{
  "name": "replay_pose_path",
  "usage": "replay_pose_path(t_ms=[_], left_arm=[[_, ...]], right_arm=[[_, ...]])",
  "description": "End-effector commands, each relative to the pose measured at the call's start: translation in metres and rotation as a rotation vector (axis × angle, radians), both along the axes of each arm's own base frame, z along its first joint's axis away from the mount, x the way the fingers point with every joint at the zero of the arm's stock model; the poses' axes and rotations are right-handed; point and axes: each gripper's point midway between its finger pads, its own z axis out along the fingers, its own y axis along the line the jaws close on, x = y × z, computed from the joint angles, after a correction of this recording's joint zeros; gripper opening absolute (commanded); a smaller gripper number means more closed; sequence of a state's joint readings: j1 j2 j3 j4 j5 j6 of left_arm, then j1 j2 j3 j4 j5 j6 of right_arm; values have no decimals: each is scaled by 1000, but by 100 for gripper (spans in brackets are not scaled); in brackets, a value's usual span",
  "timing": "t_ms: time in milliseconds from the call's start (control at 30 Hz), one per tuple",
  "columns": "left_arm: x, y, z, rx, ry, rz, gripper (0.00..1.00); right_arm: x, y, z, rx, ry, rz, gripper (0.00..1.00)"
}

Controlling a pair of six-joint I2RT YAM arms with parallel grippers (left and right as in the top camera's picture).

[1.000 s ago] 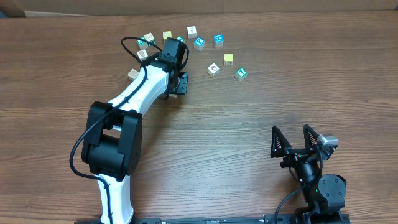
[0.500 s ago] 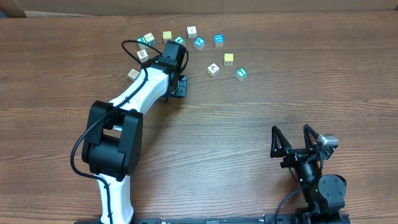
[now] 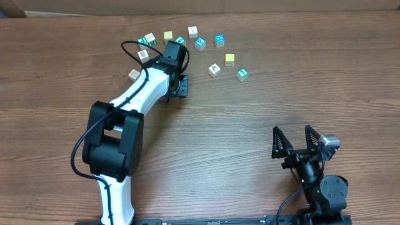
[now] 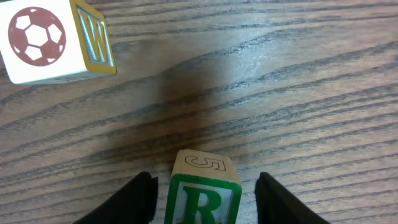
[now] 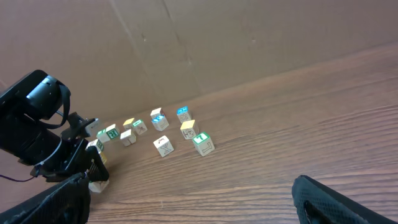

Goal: Form a horizontal line
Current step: 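Close the left gripper on the green R block, then carry the green R block rightward and set it down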

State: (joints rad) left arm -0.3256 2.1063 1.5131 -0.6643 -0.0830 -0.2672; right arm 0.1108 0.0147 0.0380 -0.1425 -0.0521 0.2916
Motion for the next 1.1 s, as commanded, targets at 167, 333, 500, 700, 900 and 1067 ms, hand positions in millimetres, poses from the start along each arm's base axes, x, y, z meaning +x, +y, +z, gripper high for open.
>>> replay_pose_path(t_ms=[167,333,500,700,900,1067], left_arm=[[0,1,-5,-5,7,19,34],[-1,0,-3,-16,9,37,30],[-2,1,11,-31,9,82,29],[-8,2,39,-49,-14,111,29],[-21,-4,59,-69,-11,145,29],[-34,-19,58,-68,19,142,29]], right_arm=[[0,-1,3,4,-15,-4,100],[0,-1,3,4,-15,-4,100],[0,-1,3,4,-15,-4,100],[0,-1,3,4,-15,-4,100],[0,-1,3,4,-15,-4,100],[0,-1,3,4,-15,-4,100]])
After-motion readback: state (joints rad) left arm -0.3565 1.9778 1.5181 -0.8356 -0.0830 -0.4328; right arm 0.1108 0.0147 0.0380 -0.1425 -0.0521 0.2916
